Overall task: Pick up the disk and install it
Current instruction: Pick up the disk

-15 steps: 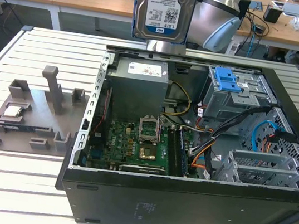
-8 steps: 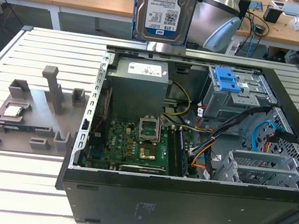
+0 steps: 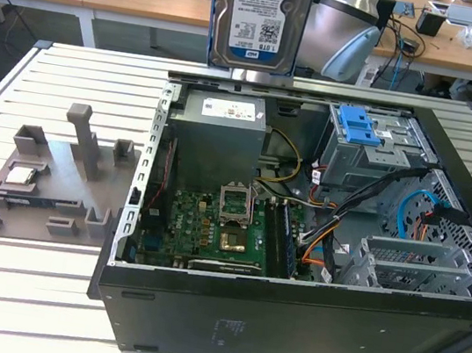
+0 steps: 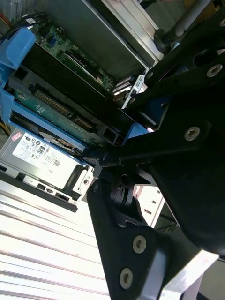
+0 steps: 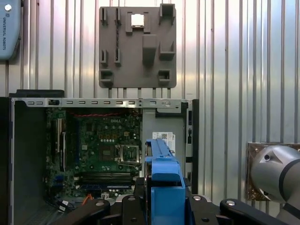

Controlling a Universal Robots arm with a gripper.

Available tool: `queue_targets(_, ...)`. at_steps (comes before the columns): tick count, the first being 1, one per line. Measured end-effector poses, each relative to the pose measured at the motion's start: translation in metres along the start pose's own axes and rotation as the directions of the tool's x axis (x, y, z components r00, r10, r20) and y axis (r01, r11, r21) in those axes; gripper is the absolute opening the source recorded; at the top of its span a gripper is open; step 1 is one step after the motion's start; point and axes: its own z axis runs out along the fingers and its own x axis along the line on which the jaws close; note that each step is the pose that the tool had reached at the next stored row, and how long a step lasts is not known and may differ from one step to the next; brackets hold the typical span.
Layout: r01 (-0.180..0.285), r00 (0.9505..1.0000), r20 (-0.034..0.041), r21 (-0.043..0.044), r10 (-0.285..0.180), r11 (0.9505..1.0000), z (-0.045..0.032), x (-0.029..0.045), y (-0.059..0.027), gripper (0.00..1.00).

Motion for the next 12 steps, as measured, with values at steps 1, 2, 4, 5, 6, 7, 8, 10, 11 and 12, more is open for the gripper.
queue_targets(1, 0.0, 1.0, -0.0001, -0.0001, 0.0, 1.0, 0.0002, 0.001, 0.0, 0.36)
queue_targets(2, 0.0, 1.0, 0.0001, 0.0001, 0.0, 1.0, 0.0004, 0.0016, 0.0, 0.36)
queue_targets(4, 0.0, 1.0, 0.0, 0.0, 0.0, 1.0, 0.0008, 0.0034, 0.0, 0.36)
queue_targets(5, 0.0, 1.0, 0.0001, 0.0001, 0.0, 1.0, 0.0011, 0.0046, 0.0, 0.36)
queue_targets(6, 0.0, 1.0, 0.0001, 0.0001, 0.0, 1.0, 0.0013, 0.0052, 0.0, 0.36)
queue_targets(7, 0.0, 1.0, 0.0, 0.0, 0.0, 1.0, 0.0013, 0.0056, 0.0, 0.36)
queue_targets(8, 0.0, 1.0, 0.0001, 0.0001, 0.0, 1.0, 0.0015, 0.0062, 0.0, 0.36)
queue_targets(10, 0.0, 1.0, 0.0001, 0.0, 0.0, 1.0, 0.0018, 0.0073, 0.0, 0.36)
queue_targets(11, 0.0, 1.0, 0.0, 0.0, 0.0, 1.0, 0.0019, 0.0078, 0.0, 0.36)
queue_targets(12, 0.0, 1.0, 0.0, 0.0, 0.0, 1.0, 0.002, 0.0084, 0.0, 0.36)
